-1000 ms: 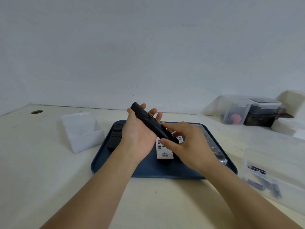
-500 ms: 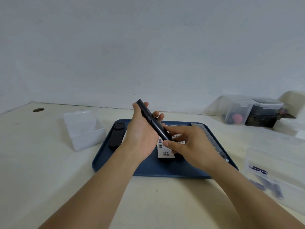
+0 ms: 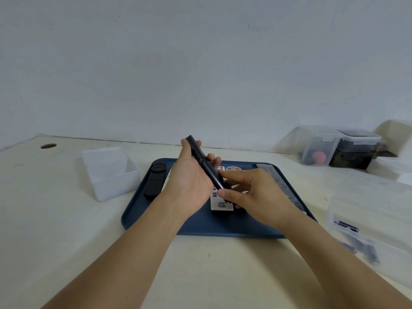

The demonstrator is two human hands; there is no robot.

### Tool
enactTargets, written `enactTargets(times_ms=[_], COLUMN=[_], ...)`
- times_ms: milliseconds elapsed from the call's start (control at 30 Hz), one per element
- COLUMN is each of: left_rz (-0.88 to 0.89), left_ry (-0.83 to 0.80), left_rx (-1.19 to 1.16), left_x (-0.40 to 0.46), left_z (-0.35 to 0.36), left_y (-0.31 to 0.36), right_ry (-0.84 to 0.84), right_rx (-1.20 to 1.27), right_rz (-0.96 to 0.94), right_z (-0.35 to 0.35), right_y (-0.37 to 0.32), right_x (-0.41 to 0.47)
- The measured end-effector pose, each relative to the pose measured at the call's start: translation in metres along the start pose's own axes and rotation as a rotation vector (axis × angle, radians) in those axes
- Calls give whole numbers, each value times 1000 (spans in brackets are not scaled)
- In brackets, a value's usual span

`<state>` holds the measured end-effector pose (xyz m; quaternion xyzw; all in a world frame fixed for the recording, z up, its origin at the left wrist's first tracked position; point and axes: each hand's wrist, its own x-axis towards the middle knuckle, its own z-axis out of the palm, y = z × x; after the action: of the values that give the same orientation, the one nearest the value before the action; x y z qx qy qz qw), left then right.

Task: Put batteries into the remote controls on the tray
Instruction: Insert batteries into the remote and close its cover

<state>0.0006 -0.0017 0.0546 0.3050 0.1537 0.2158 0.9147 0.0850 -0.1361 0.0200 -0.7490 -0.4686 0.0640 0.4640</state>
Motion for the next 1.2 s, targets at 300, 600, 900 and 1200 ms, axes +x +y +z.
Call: enactTargets(times_ms=[300, 600, 900, 1200], left_rz=[-31, 36, 294, 484], left_ry=[-23, -1, -251, -390], left_rx=[-49, -201, 364, 611], left_x=[-1, 0, 4, 0], left_z=[0, 4, -2, -12], left_y=[-4, 5, -3, 14], right_ry=[-7, 39, 342, 382], right_rx=[-41, -251, 15, 255], right_rz=[-36, -191, -214, -219], right_z=[2, 12, -2, -33], right_y=[-1, -12, -19, -23], right_x=[-2, -6, 0, -3])
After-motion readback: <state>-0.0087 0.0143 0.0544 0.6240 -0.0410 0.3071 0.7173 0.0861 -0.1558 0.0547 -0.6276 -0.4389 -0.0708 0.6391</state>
